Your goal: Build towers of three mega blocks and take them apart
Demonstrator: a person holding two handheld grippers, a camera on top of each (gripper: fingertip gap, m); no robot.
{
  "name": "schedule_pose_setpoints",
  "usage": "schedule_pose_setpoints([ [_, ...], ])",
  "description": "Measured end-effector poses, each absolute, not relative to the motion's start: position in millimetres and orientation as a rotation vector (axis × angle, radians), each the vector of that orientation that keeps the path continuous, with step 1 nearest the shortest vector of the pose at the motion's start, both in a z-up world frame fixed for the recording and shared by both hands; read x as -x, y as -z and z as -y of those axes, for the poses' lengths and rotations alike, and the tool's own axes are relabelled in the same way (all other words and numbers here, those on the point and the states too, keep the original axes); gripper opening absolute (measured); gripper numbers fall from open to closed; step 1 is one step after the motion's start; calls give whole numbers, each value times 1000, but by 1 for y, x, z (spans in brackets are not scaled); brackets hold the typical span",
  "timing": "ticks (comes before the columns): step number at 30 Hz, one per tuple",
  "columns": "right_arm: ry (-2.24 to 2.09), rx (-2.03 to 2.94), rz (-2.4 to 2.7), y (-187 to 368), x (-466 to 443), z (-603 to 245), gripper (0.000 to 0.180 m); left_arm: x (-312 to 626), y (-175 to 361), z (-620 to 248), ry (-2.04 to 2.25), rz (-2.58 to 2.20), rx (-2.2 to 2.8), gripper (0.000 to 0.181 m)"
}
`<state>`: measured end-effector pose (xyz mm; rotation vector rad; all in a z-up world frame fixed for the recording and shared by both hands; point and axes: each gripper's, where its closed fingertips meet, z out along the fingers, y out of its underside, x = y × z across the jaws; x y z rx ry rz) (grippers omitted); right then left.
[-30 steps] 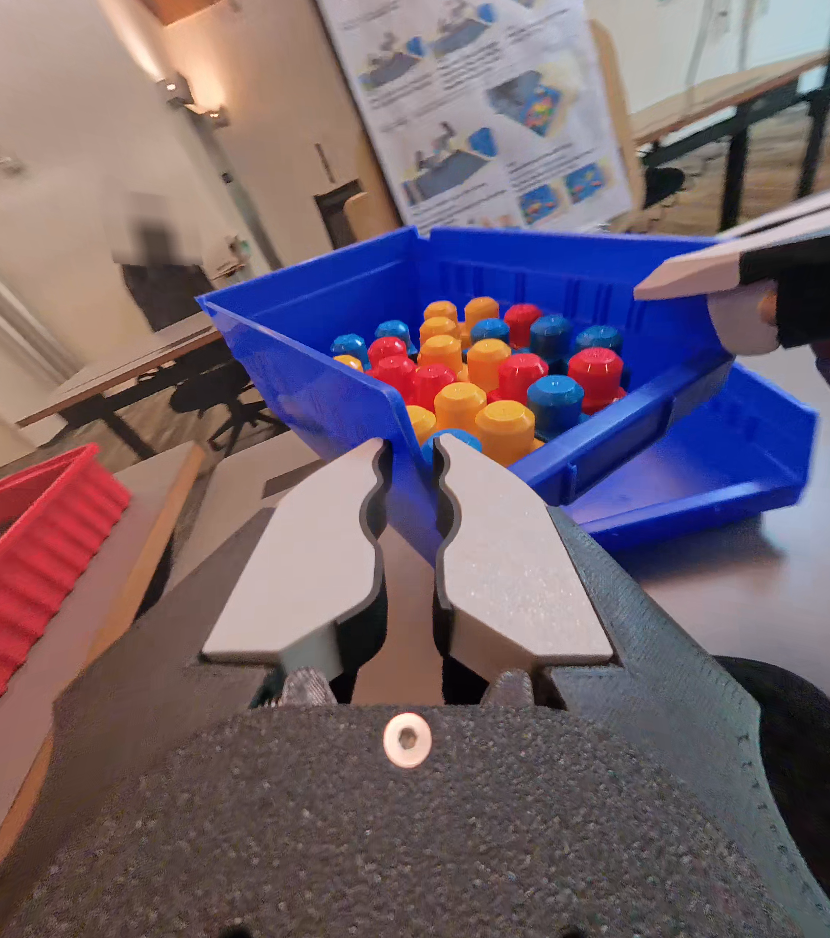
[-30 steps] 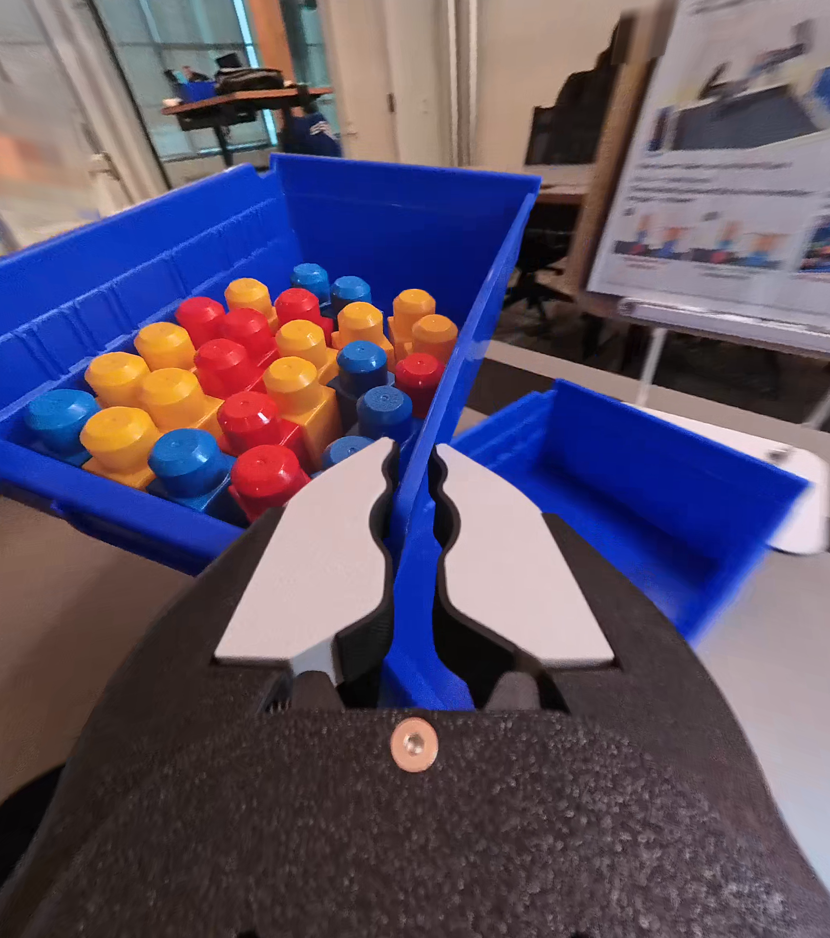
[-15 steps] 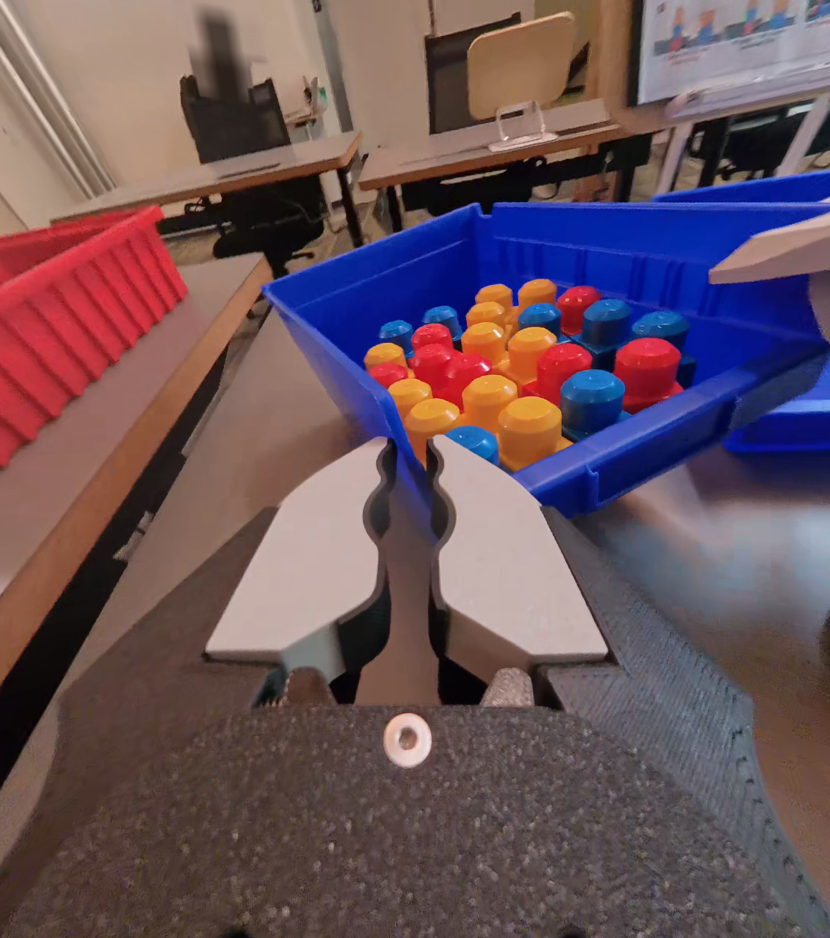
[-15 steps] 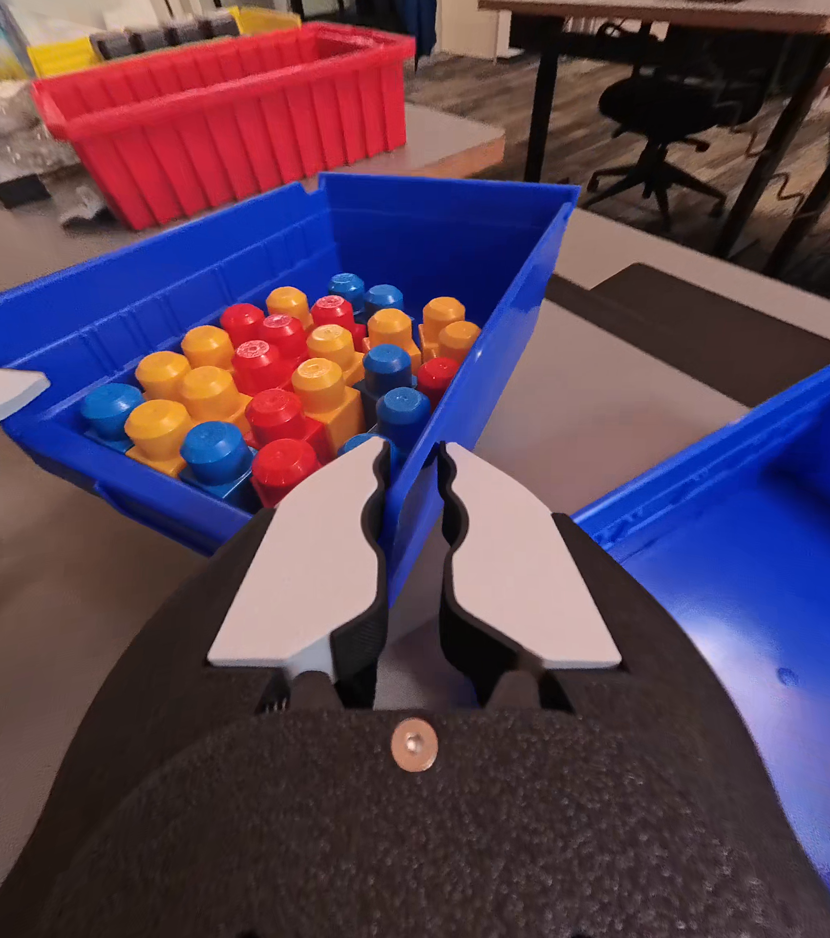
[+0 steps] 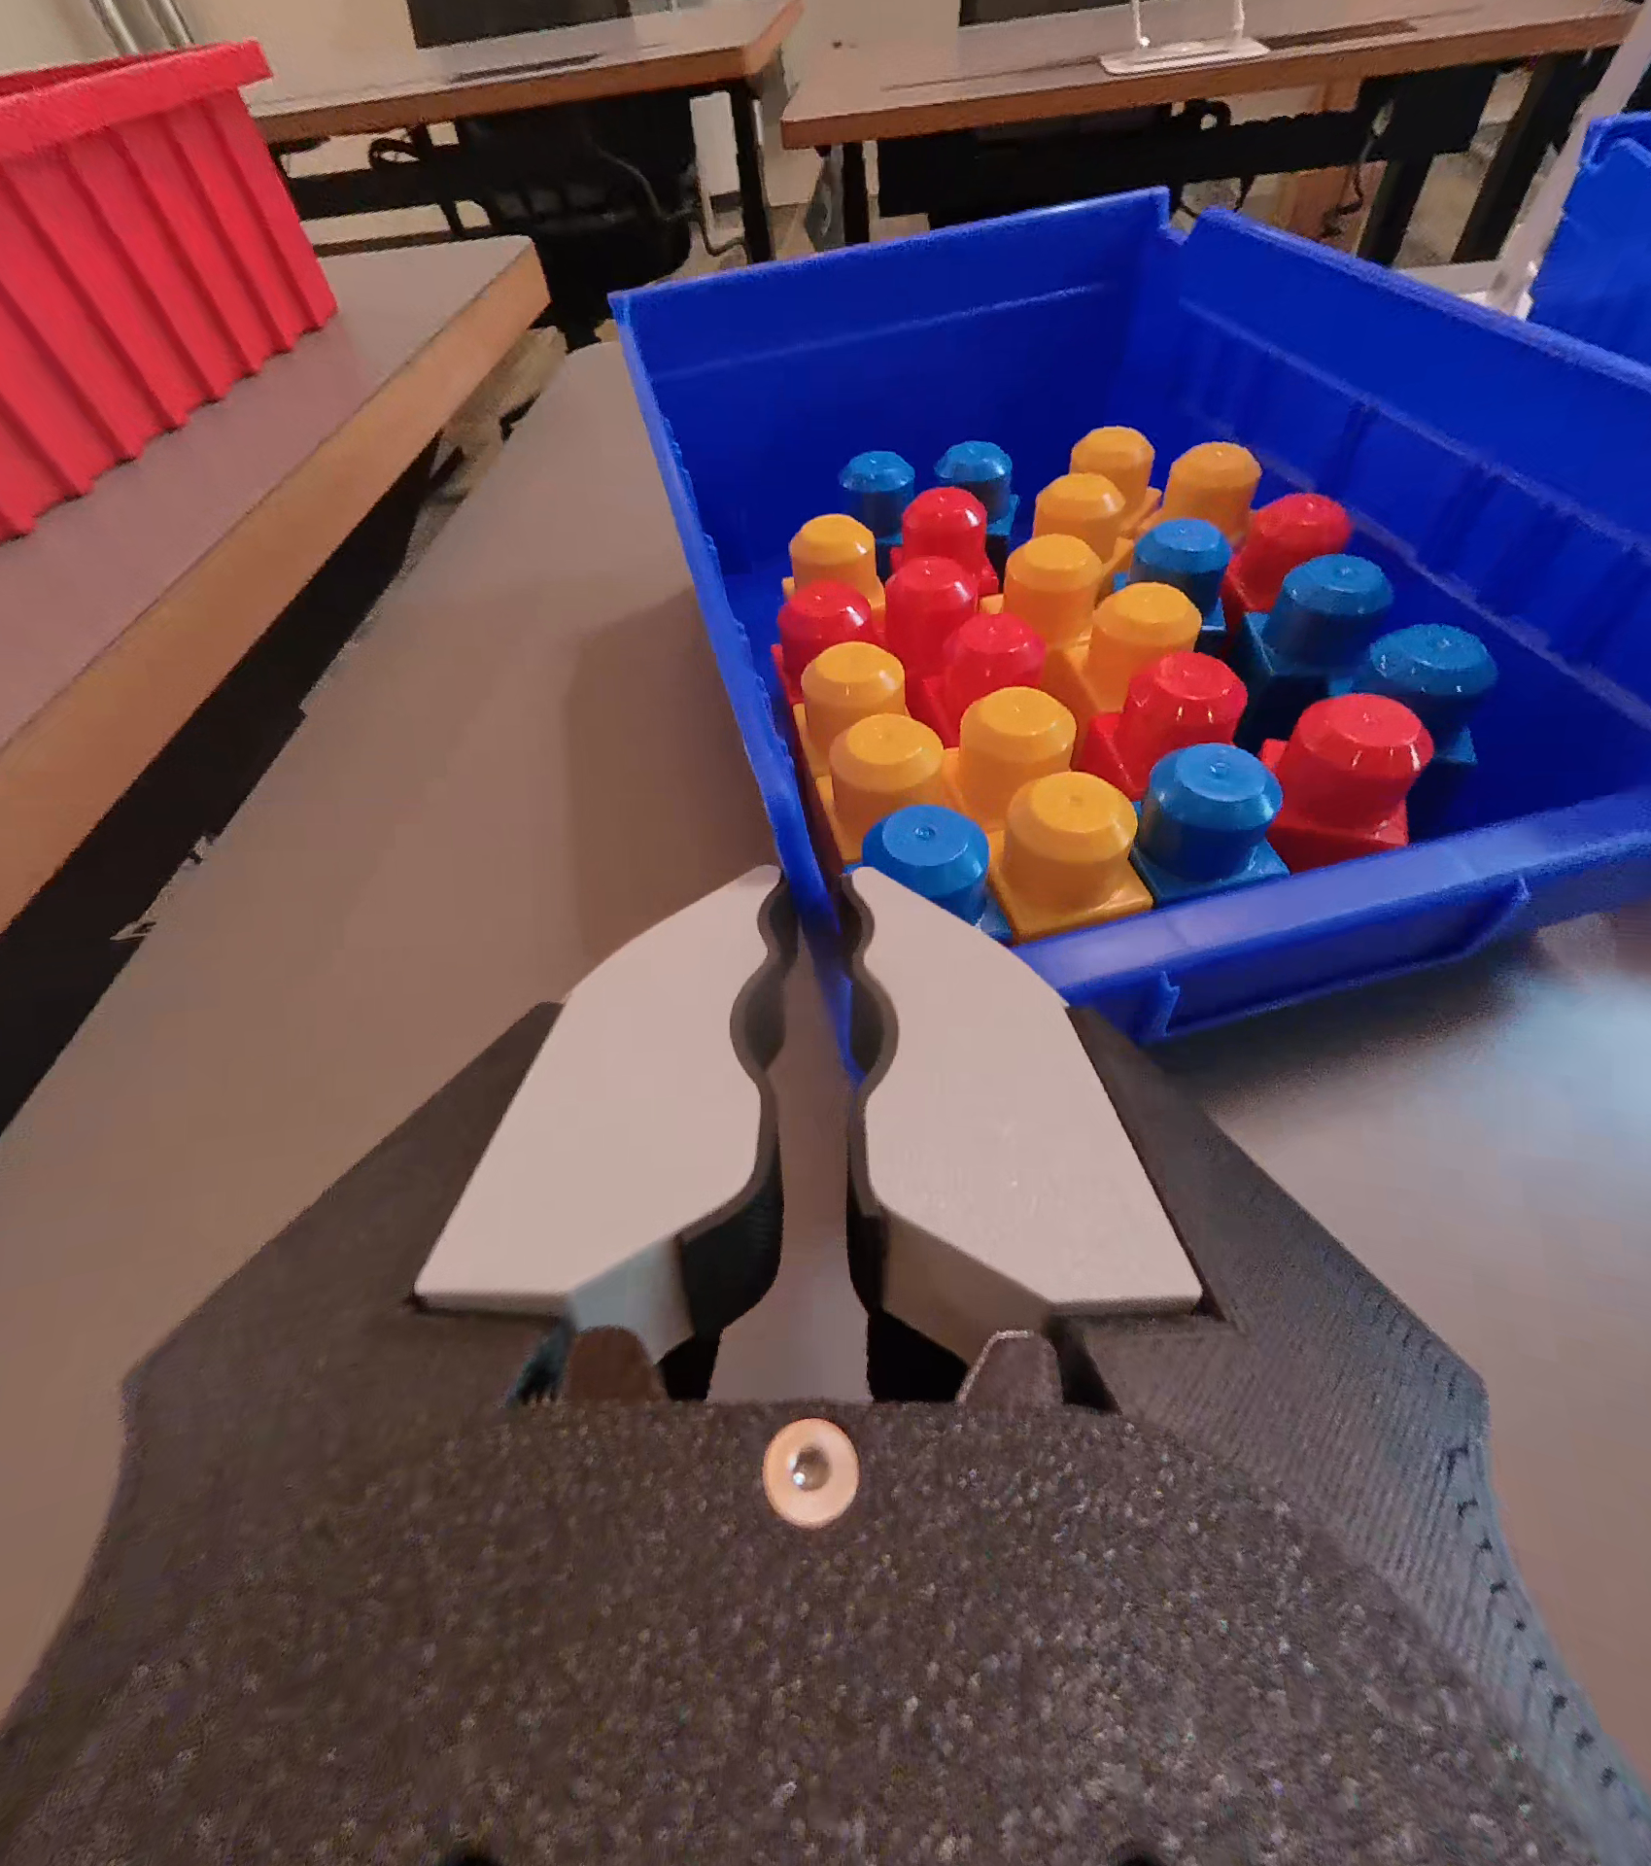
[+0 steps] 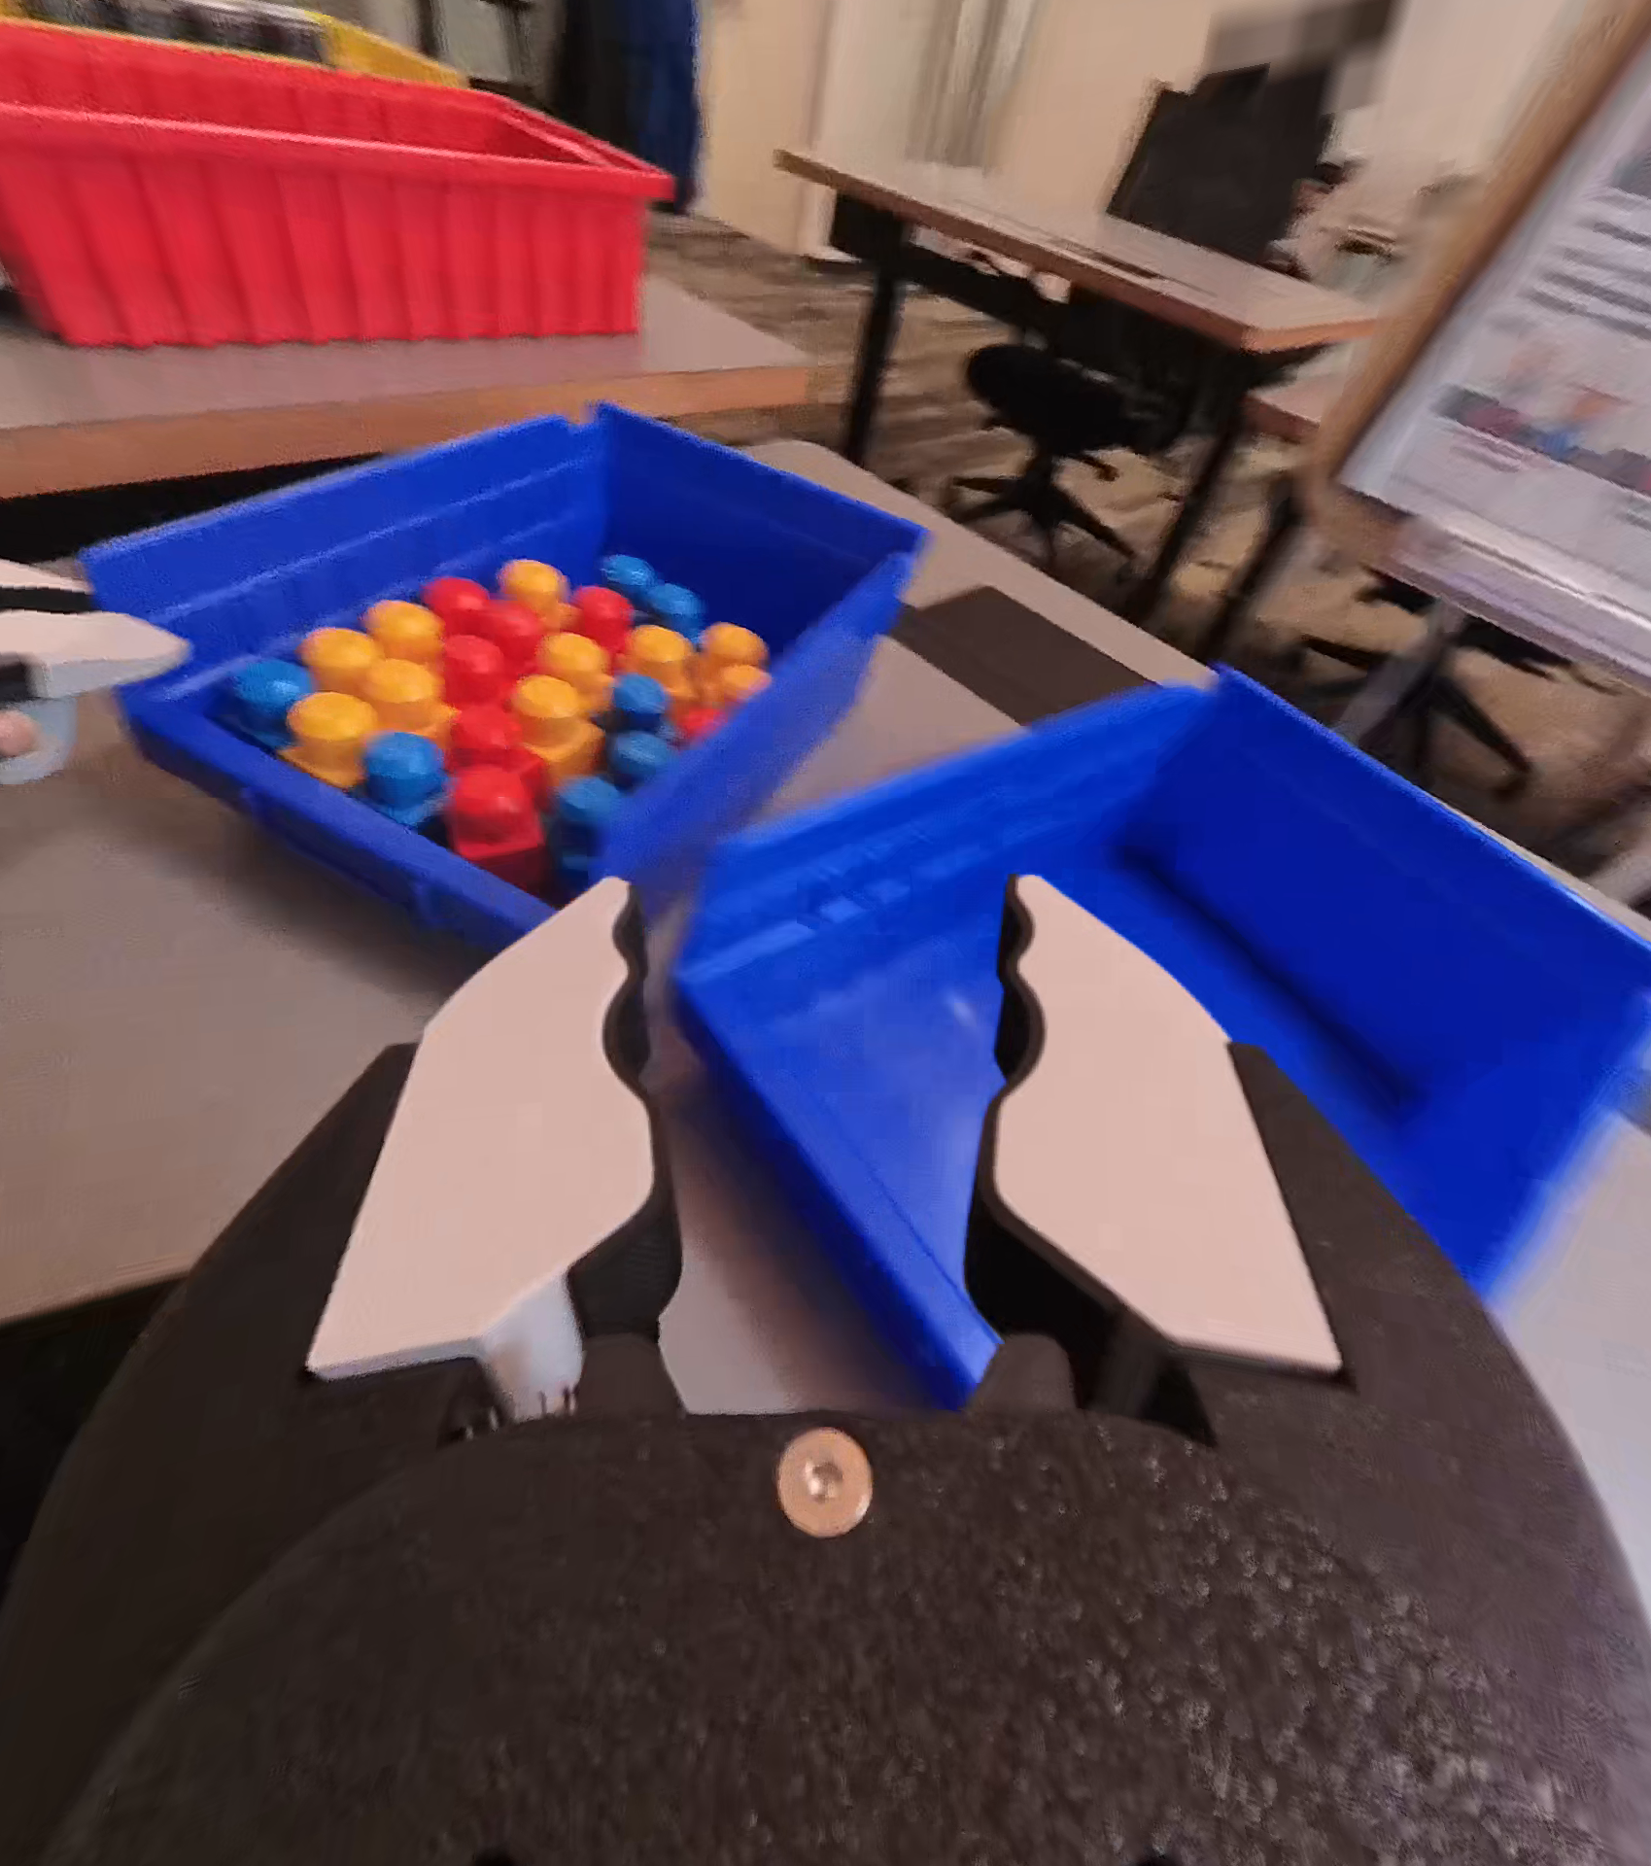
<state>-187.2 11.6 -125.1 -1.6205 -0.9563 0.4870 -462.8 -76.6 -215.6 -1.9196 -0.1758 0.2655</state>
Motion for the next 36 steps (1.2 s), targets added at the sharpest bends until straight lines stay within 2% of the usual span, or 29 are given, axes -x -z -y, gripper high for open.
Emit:
schedule_pose_setpoints([
  [4, -331, 1779, 711, 150, 83, -52, 80, 452, 216, 70, -290, 126, 1918, 8],
  [8, -373, 2000, 685, 204, 58, -81, 80, 436, 219, 62, -279, 61, 1924, 10],
  [10, -536, 2067, 704, 219, 65, -81, 61, 431, 219, 61, -318, 16, 1929, 11],
  [11, -578, 2084, 690, 221, 63, -81, 37, 429, 219, 60, -338, -3, 1931, 12],
  [16, -283, 2165, 651, 223, -3, -101, 6, 423, 219, 56, -285, -12, 1941, 13],
  [20, -338, 2227, 560, 223, -58, -101, 3, 422, 216, 57, -235, 11, 1927, 15],
  [29, -199, 2221, 200, 223, -209, -104, 3, 425, 208, 44, -226, 30, 1934, 32],
  [36, -25, 2171, 25, 223, -269, -135, 5, 448, 213, 29, -315, 93, 2010, 17],
])
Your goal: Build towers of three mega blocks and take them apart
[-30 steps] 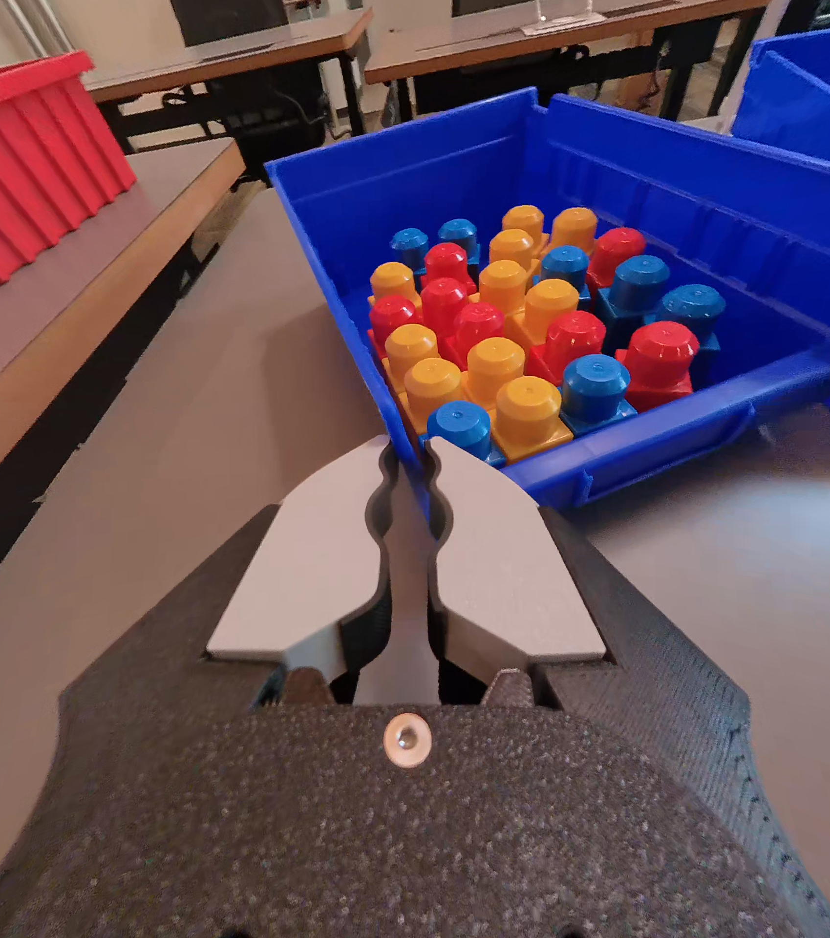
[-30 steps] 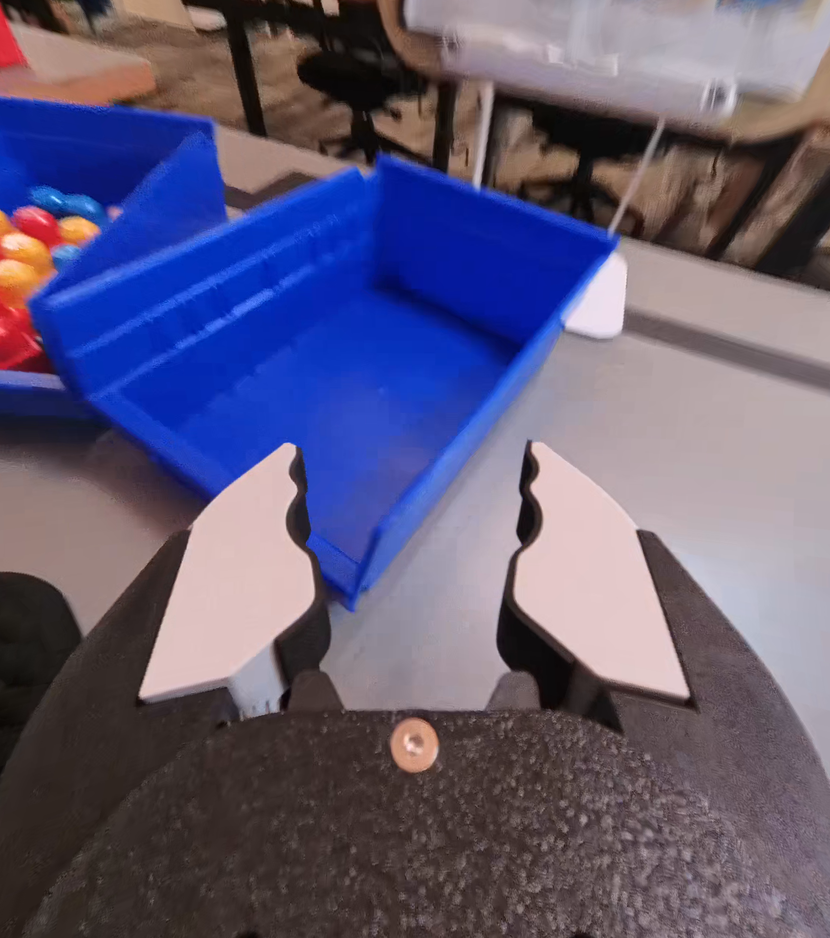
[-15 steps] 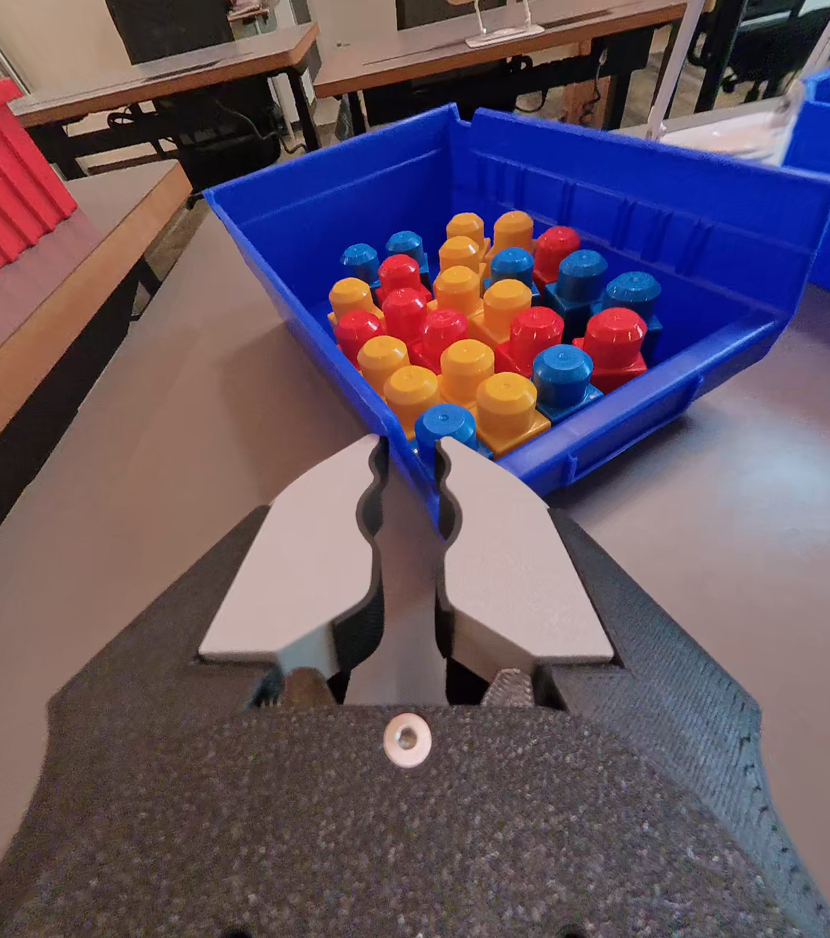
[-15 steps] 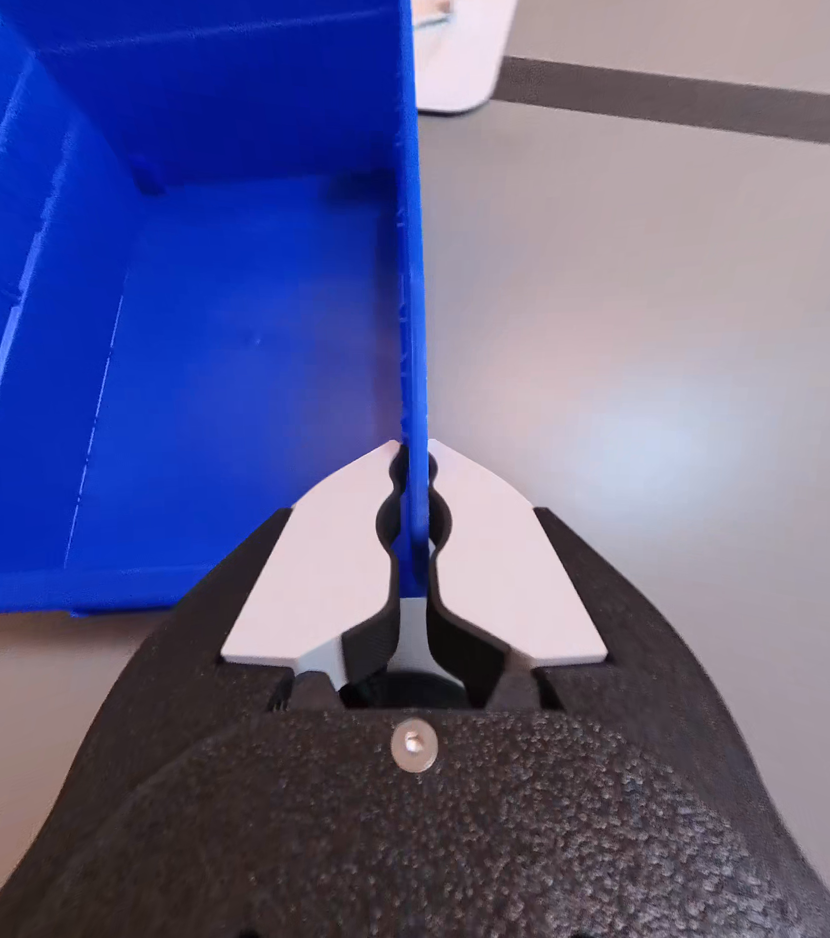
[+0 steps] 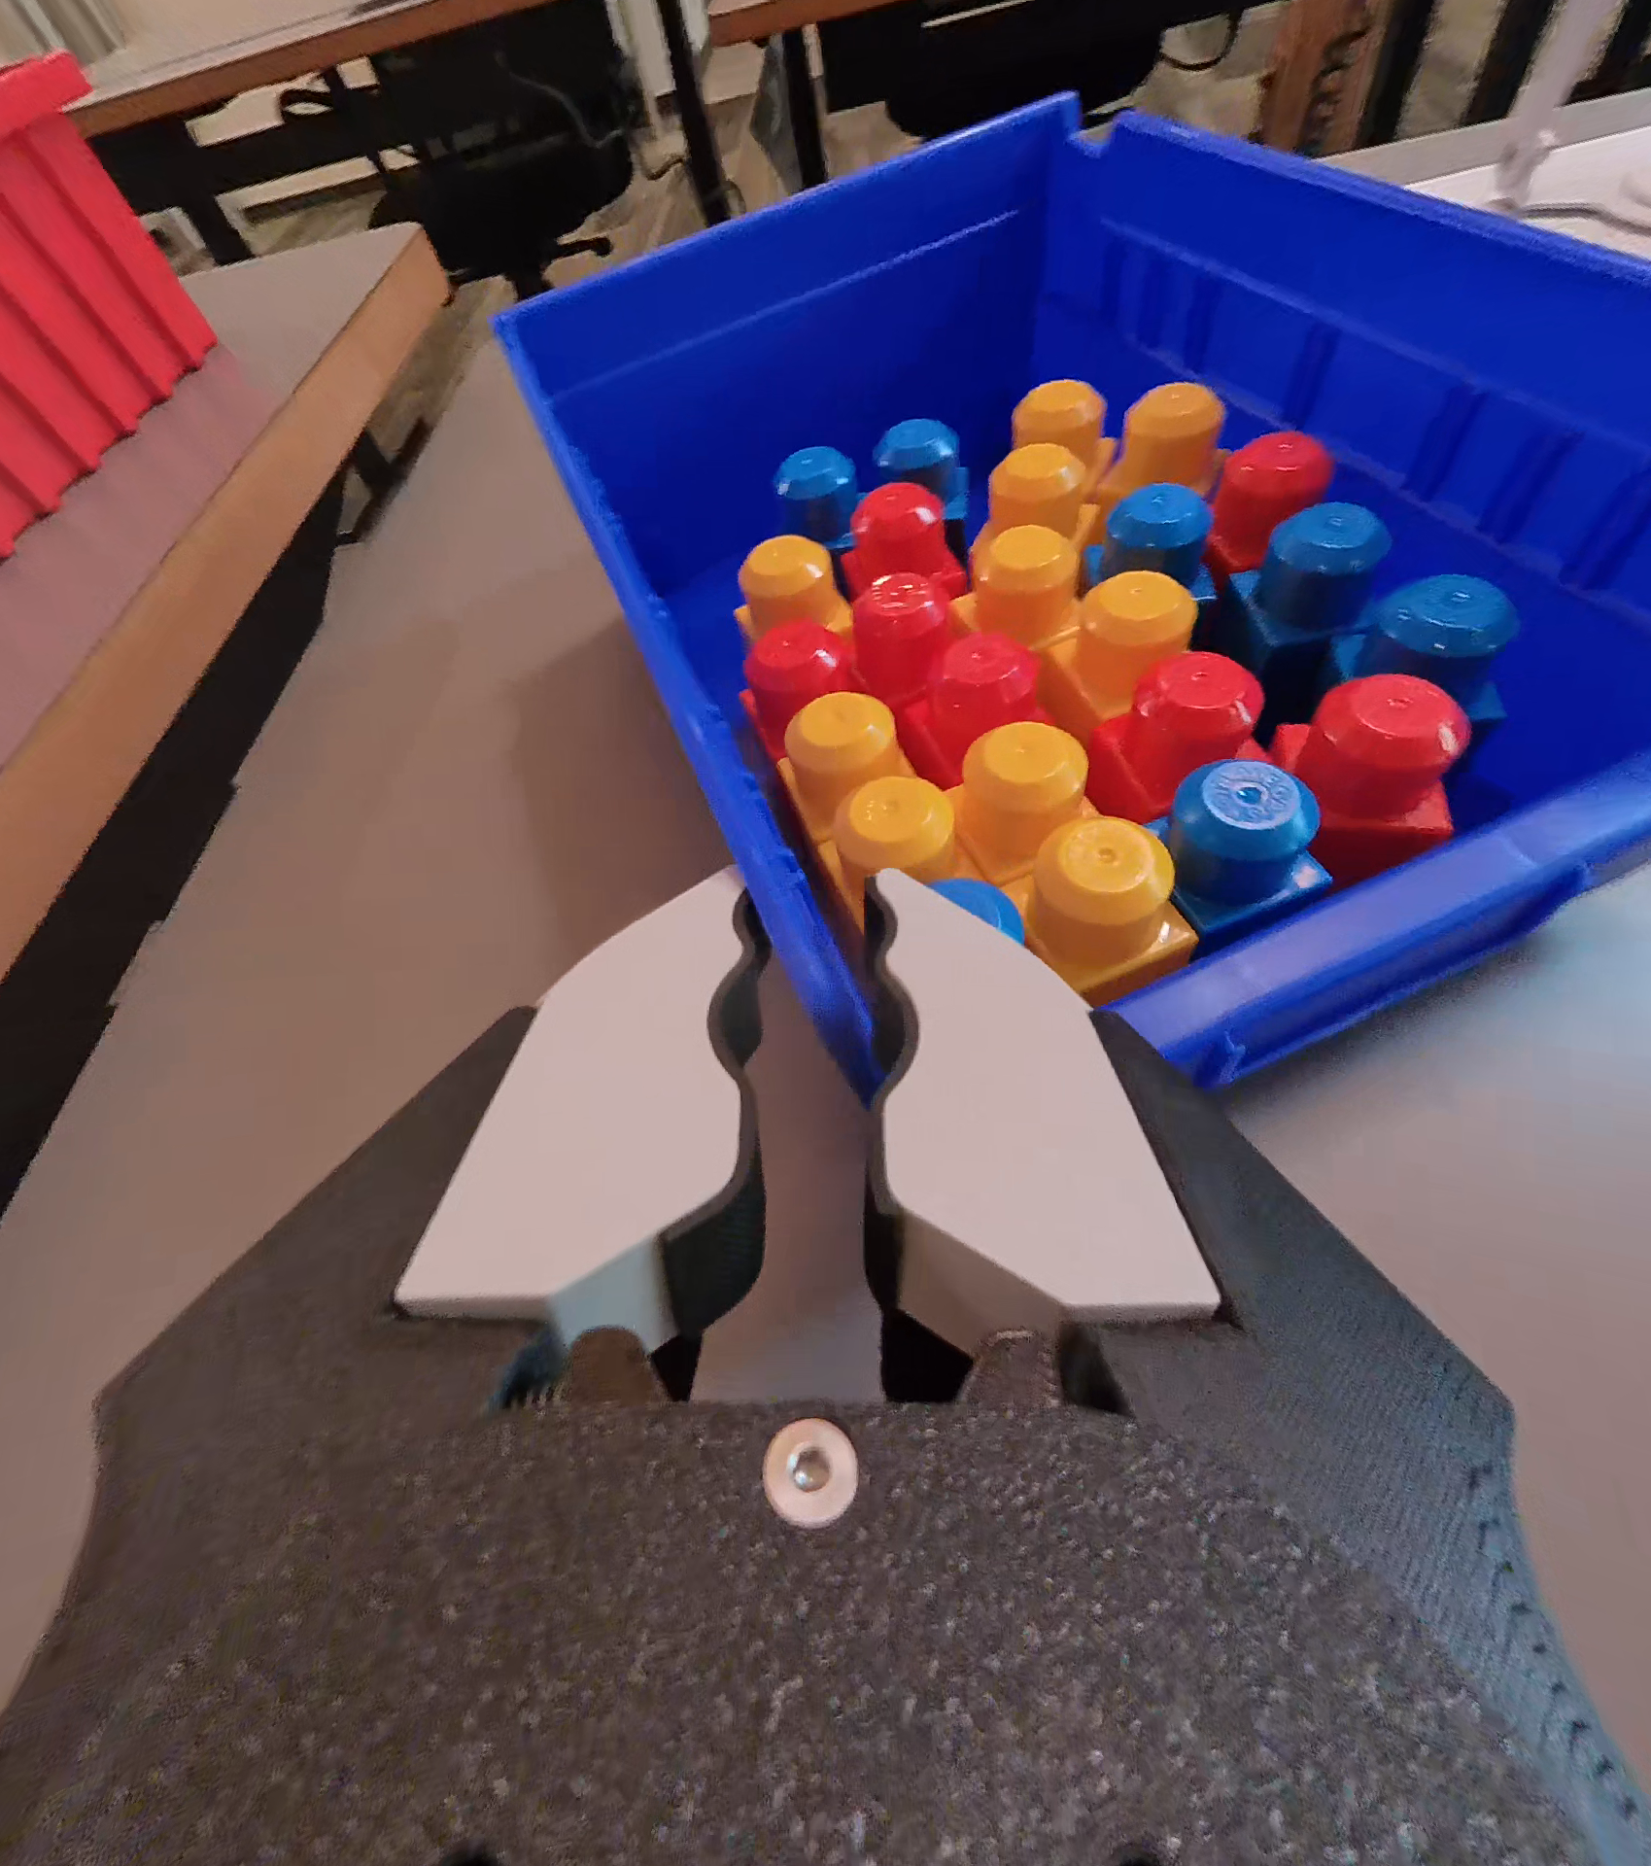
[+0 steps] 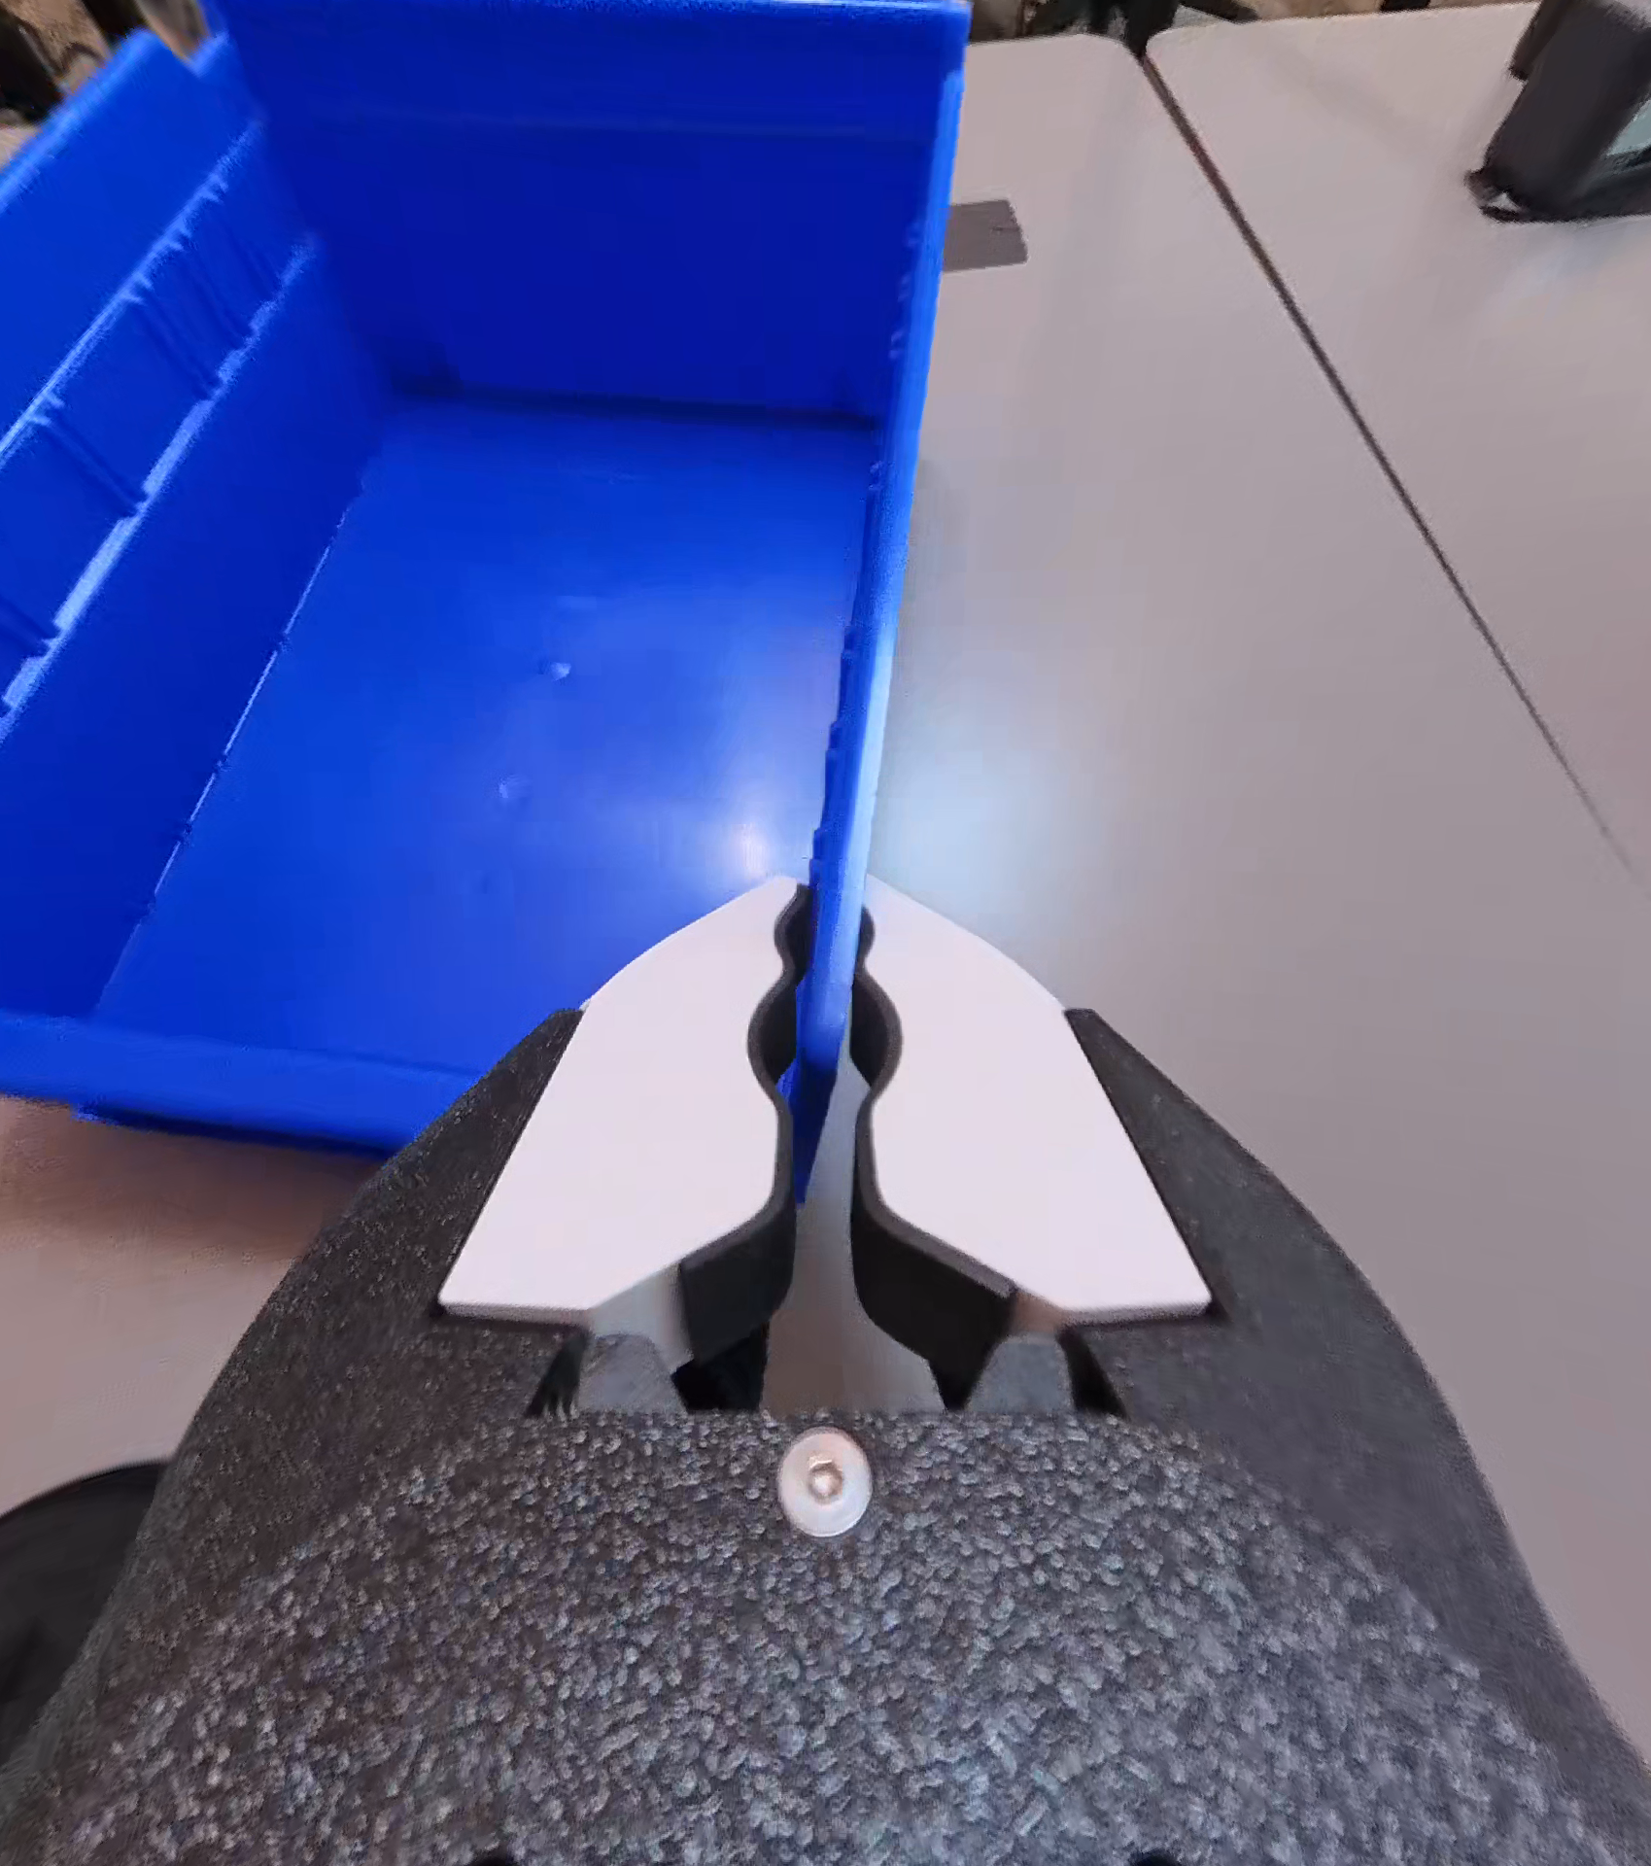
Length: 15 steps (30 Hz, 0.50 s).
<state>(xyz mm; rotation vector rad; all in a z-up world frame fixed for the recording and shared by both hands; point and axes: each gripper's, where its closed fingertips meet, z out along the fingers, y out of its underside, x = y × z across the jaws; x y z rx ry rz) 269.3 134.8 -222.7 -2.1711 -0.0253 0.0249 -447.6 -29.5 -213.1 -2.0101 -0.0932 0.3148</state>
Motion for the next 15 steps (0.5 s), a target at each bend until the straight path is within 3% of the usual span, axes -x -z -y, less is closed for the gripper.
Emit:
schedule_pose_setpoints([
  [3, 20, 2153, -6, 223, -273, -156, 5, 466, 212, 27, -355, 180, 1991, 6],
  [15, 59, 2028, -105, 223, -264, -211, 5, 501, 207, 42, -304, 515, 1822, 2],
])
